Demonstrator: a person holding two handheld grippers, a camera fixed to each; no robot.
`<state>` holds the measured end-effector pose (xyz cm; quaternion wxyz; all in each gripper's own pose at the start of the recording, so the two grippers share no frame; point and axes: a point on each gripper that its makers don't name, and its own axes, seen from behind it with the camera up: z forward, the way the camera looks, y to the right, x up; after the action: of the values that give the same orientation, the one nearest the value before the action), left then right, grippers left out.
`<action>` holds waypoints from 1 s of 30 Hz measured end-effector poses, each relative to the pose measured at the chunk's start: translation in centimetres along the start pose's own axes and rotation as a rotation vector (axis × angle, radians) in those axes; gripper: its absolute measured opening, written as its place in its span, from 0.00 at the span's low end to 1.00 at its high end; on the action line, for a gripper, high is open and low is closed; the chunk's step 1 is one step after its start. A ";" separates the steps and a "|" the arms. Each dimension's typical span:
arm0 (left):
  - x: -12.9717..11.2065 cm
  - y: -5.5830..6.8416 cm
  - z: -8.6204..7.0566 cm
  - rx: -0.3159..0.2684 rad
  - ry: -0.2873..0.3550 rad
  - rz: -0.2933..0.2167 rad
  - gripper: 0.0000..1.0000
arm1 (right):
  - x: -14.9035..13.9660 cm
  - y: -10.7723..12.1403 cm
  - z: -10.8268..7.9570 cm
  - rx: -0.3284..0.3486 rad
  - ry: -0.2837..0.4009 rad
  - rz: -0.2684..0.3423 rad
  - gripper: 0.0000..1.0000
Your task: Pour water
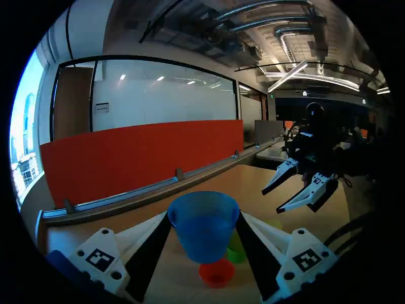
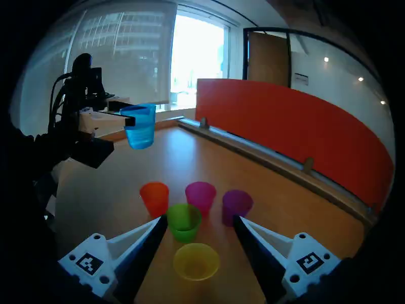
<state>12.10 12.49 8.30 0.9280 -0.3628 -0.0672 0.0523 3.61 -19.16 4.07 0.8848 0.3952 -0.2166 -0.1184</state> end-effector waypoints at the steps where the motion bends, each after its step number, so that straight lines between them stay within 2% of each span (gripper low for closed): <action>1: -0.1 0.0 -0.1 0.000 -0.002 0.002 0.86 | -0.1 -0.1 0.3 0.004 -0.003 0.001 1.00; 11: -0.1 0.4 -0.7 0.003 -0.003 0.016 0.86 | -1.1 -1.0 2.9 0.052 -0.037 0.008 1.00; 30: -0.1 0.0 -1.2 0.010 0.000 0.012 0.86 | -3.8 -2.5 6.4 0.102 -0.134 -0.032 1.00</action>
<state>12.20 11.73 7.41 0.9295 -0.3584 -0.0646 0.0580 -2.92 -23.52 4.90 0.8450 0.4346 -0.2746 -0.1475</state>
